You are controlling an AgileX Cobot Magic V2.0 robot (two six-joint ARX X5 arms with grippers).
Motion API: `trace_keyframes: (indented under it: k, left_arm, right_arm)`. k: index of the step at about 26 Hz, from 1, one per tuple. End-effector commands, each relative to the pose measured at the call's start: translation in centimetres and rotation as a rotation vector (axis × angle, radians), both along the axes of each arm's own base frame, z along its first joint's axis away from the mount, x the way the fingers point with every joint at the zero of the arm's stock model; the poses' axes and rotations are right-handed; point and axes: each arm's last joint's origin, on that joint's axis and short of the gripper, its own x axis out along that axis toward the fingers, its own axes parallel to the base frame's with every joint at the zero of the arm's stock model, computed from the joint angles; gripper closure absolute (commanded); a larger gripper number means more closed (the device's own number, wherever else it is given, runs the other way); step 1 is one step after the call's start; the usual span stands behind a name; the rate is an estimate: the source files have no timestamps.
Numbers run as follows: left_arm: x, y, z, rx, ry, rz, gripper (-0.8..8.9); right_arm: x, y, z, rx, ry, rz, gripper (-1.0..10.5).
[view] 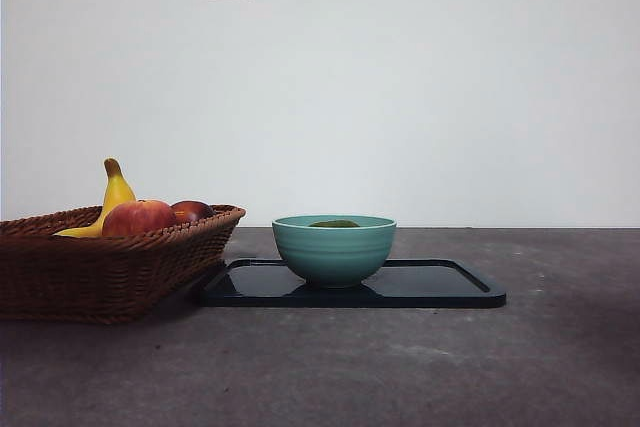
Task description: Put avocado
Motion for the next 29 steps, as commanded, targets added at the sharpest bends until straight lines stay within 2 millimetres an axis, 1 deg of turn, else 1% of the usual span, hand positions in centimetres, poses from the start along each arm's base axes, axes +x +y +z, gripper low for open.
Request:
trace_keyframes:
  k: [1, 7, 10, 12, 15, 17, 19, 21, 22, 24, 25, 27, 29]
  left_arm:
    - [0.1, -0.1, 0.2, -0.004, -0.012, -0.016, 8.05]
    - [0.1, -0.1, 0.2, -0.003, -0.015, -0.018, 8.02]
    - [0.3, 0.0, 0.4, 0.074, -0.141, -0.041, 8.04]
    - [0.2, 0.3, 0.7, 0.081, -0.204, -0.029, 8.04]
    - [0.2, 0.8, 1.9, 0.045, -0.364, -0.002, 8.04]
    - [0.0, 1.4, 2.8, 0.053, -0.561, -0.018, 8.04]
    - [-0.2, 2.2, 3.7, 0.031, -0.753, 0.053, 8.04]
    - [-0.4, 3.1, 3.9, 0.009, -0.91, 0.143, 8.04]
    - [-0.5, 3.6, 3.8, 0.007, -0.991, 0.199, 8.04]
    - [-0.7, 4.3, 3.0, 0.025, -1.091, 0.301, 8.04]
    - [-0.9, 4.7, 2.2, 0.041, -1.134, 0.366, 8.04]
    - [-1.1, 5.3, 0.7, 0.064, -1.166, 0.457, 8.04]
    - [-1.3, 5.8, -1.4, 0.09, -1.163, 0.553, 8.04]
  right_arm:
    - [0.0, 0.2, 0.3, 0.016, -0.003, 0.006, 9.4]
    - [0.0, 0.2, 0.3, 0.016, -0.003, 0.006, 9.4]
    - [0.0, 0.2, 0.3, 0.016, -0.003, 0.006, 9.4]
    - [0.0, 0.2, 0.3, 0.016, -0.004, 0.006, 9.4]
    - [0.0, 0.2, 0.3, 0.016, -0.003, 0.006, 9.4]
    - [0.0, 0.2, 0.3, 0.016, -0.004, 0.006, 9.4]
    - [0.0, 0.2, 0.3, 0.016, -0.004, 0.006, 9.4]
    - [0.0, 0.2, 0.3, 0.017, -0.004, 0.006, 9.4]
    - [0.0, 0.2, 0.3, 0.017, -0.004, 0.006, 9.4]
    - [0.0, 0.2, 0.3, 0.017, -0.004, 0.006, 9.4]
    - [0.0, 0.2, 0.3, 0.017, -0.004, 0.006, 9.4]
    - [0.0, 0.2, 0.3, 0.016, -0.004, 0.006, 9.4]
    - [0.0, 0.2, 0.3, 0.016, -0.004, 0.006, 9.4]
